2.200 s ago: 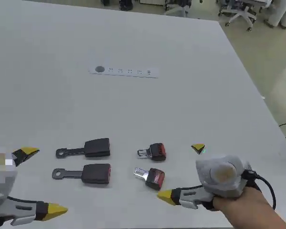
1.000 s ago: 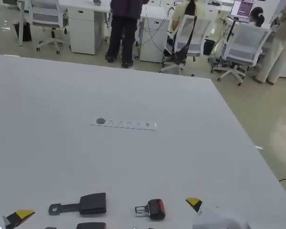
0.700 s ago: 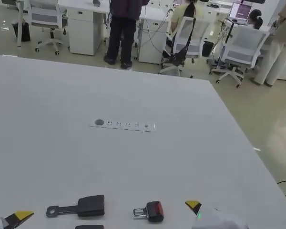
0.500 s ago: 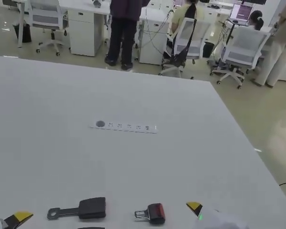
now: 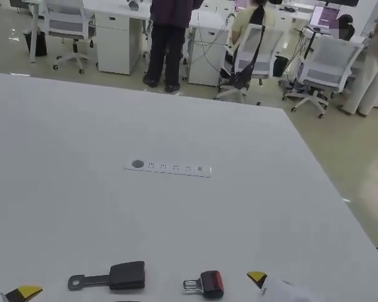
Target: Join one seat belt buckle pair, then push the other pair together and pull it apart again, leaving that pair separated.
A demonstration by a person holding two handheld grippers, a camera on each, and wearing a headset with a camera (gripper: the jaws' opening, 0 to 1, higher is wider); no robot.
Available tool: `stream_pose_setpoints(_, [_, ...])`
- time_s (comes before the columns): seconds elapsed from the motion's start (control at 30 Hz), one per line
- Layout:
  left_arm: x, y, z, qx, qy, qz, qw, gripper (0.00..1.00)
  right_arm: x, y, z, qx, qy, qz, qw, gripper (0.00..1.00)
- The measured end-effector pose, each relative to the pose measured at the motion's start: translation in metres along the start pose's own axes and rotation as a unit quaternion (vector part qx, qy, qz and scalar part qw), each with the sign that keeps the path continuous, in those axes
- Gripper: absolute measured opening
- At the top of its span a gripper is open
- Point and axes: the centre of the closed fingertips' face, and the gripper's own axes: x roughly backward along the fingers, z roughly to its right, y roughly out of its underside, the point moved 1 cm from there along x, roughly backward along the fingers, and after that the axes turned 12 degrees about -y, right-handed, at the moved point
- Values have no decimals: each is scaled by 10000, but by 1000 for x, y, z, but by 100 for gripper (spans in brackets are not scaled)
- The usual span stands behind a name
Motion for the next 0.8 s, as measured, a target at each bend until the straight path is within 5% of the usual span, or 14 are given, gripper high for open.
stream_pose_setpoints(0.17, [-1,-3,0,19,32,-46,10000,92,-4,-1,-3,48,-88,36,9999,97])
stream_pose_setpoints(0.33, [-3,-15,-3,-16,37,126,9999,84,-3,2,-5,148,-134,-124,9997,93])
stream_pose_setpoints(0.8, [-29,-13,5,-94,303,1,9995,79,-15,9,-8,159,-252,-280,9992,80])
